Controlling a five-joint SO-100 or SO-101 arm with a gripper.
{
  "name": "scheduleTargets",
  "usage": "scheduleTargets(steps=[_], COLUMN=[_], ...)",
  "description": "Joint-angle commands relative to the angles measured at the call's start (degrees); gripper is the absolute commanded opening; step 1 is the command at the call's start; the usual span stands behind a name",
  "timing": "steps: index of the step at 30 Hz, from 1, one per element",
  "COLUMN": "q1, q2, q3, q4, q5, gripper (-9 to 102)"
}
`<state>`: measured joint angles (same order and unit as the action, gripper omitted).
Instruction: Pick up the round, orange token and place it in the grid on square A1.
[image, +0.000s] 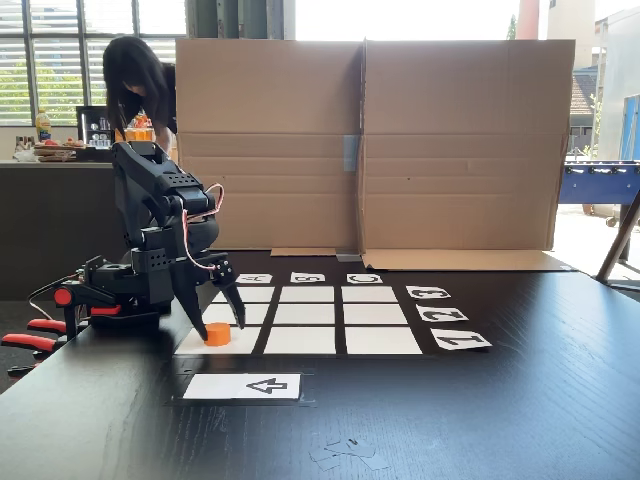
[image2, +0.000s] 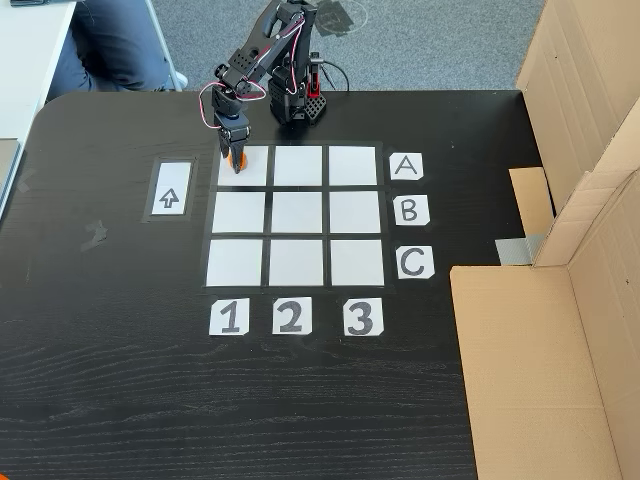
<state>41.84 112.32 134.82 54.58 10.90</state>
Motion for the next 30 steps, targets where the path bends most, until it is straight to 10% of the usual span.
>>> scheduleTargets(steps=[1,30], q1=[0.2,39.0], q2=[4.7,42.9], q3=[-3.3,5.2], q4=[-1.5,-8.6], q5=[0.5,-0.1], gripper=[25,23])
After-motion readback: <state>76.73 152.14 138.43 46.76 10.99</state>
